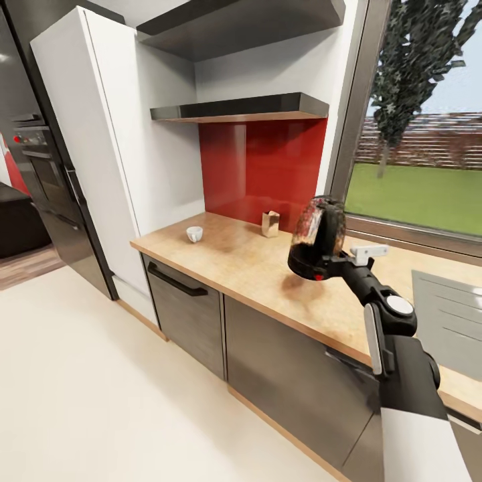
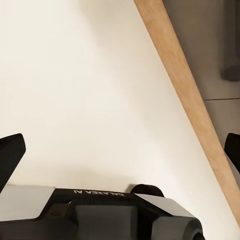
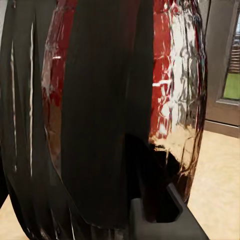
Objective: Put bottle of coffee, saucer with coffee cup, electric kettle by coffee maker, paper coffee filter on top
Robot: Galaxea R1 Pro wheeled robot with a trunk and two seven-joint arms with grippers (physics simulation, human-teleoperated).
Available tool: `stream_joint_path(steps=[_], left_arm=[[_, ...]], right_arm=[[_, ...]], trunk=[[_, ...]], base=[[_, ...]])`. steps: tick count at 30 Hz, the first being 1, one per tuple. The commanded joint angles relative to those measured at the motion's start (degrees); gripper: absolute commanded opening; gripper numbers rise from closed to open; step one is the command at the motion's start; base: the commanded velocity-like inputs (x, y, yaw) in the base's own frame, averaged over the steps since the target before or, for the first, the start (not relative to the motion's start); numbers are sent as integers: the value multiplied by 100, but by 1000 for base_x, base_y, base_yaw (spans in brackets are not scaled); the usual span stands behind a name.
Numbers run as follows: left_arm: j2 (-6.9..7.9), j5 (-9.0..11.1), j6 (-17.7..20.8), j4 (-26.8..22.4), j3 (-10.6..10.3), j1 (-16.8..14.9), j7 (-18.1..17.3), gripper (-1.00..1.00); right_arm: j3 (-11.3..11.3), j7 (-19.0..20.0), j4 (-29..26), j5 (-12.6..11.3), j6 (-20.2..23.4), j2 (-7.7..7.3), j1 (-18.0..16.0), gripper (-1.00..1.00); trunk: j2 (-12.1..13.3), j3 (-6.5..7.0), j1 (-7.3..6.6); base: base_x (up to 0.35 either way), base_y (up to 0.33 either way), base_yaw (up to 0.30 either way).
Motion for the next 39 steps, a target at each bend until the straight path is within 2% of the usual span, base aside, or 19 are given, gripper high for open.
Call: stream_joint_path(steps=[1, 4, 9, 16, 17, 18, 20, 22, 27, 39], left_arm=[[1, 15, -42, 7, -34, -4, -10, 100], [1, 15, -42, 7, -34, -4, -10, 100], [1, 15, -42, 6, -34, -3, -10, 100], [1, 15, -42, 3, -34, -3, -10, 100], [1, 15, -42, -5, -34, -4, -10, 100], [1, 15, -42, -9, -34, -3, -10, 100], [1, 15, -42, -11, -34, -4, -6, 100], [1, 15, -42, -11, -34, -3, -5, 100], [1, 17, -42, -11, -34, -3, -2, 100], [1, 15, -42, -11, -34, -6, -2, 100]], right_arm=[[-19, 57, -10, 44, -4, 7, 5, -100], [-21, 56, -12, 49, 1, 7, 16, -100], [-22, 53, -17, 49, 286, 3, 17, -100], [-29, 54, -17, 52, 346, 6, 15, -100], [-300, 64, -18, 51, 350, 7, 28, -100], [-590, 309, -17, 49, 351, 0, 31, -100], [-974, 1062, -17, 52, 359, -48, 32, -100], [-1099, 1244, -17, 52, 364, -94, 33, -100], [-1206, 1406, -18, 52, 361, -146, 33, -100], [-1227, 1448, -16, 52, 360, -160, 33, -100]], trunk=[[-4, -6, 0], [-4, -6, 0], [-4, -6, 0], [-4, -6, 0], [-4, -6, 0], [-4, -6, 0], [-4, -6, 0], [-4, -6, 0], [-4, -6, 0], [-4, -6, 0]], base=[[0, 0, 0], [0, 0, 0], [0, 0, 0], [0, 0, 0], [0, 0, 0], [0, 0, 0], [0, 0, 0], [0, 0, 0], [0, 0, 0], [0, 0, -66]])
